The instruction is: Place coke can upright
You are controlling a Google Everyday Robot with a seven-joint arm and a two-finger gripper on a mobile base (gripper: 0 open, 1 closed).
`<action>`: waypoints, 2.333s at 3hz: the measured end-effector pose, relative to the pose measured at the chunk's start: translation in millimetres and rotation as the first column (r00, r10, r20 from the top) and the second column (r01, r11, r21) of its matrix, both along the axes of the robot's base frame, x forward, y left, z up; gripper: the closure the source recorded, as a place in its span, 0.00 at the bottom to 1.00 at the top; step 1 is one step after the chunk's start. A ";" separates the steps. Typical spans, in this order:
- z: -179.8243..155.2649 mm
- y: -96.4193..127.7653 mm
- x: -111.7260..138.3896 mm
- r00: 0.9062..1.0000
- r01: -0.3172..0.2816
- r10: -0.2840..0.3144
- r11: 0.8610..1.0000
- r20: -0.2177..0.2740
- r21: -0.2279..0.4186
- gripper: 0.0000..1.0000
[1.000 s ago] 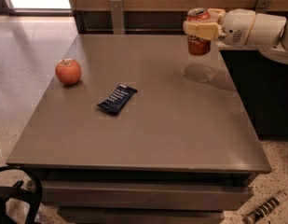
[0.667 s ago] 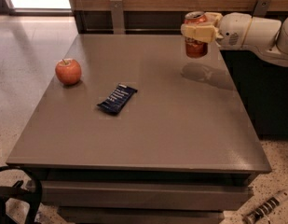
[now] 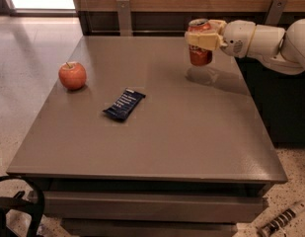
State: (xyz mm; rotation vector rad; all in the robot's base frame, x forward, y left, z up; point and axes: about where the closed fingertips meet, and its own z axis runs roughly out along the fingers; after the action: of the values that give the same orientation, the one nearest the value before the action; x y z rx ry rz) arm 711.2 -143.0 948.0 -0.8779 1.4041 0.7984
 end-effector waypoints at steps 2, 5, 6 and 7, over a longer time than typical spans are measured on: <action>-28.3 -10.1 2.0 0.999 0.023 -0.023 0.999 -0.023 0.022 1.00; -59.9 -28.9 1.5 0.998 0.060 -0.060 0.998 -0.022 0.035 1.00; -57.3 -28.8 1.5 0.998 0.060 -0.059 0.998 -0.022 0.035 0.98; -56.1 -28.6 1.5 0.998 0.060 -0.059 0.998 -0.022 0.035 0.68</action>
Offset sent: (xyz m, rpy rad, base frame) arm 0.0018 -0.0269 -0.0423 0.0378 0.0287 -0.0517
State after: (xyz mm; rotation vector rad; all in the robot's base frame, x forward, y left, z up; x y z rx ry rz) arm 712.7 -171.6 891.9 -0.7989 1.4241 0.7868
